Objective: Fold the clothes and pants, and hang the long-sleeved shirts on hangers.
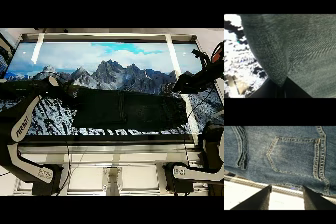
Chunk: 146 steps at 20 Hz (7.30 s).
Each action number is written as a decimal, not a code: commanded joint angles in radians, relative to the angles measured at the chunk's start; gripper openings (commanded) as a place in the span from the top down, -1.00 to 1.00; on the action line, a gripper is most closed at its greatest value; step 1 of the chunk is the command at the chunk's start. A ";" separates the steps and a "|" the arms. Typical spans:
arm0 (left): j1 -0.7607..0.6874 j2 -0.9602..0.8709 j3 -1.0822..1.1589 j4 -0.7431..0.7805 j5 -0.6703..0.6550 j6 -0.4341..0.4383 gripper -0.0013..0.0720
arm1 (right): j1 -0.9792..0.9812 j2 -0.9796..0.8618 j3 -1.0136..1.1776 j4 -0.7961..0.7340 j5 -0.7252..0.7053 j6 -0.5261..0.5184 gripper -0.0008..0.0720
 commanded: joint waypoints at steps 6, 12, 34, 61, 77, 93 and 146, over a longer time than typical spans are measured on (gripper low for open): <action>0.132 0.201 0.121 0.187 -0.288 0.023 0.91 | 0.001 0.000 0.001 0.000 -0.023 0.000 -0.23; 0.068 0.273 0.388 0.124 -0.353 -0.055 0.91 | 0.001 0.000 0.001 0.001 -0.048 0.000 -0.23; -0.583 0.008 0.642 -0.134 0.045 -0.194 0.90 | 0.001 0.000 0.001 -0.003 -0.098 -0.005 -0.23; -0.333 0.006 0.641 0.095 -0.140 -0.231 0.91 | 0.323 -0.332 -0.098 0.132 -0.417 -0.105 0.59; -0.286 0.014 0.641 0.421 -0.251 -0.225 0.90 | 0.314 -0.231 -0.250 -0.184 0.045 -0.182 0.86; -0.391 0.018 0.486 0.081 -0.146 -0.038 0.91 | 0.153 0.159 -0.537 -0.084 -0.433 -0.182 -0.85; -0.383 0.468 -0.088 0.560 0.061 -0.344 0.90 | -0.775 0.217 -0.338 0.205 -0.428 -0.187 -0.07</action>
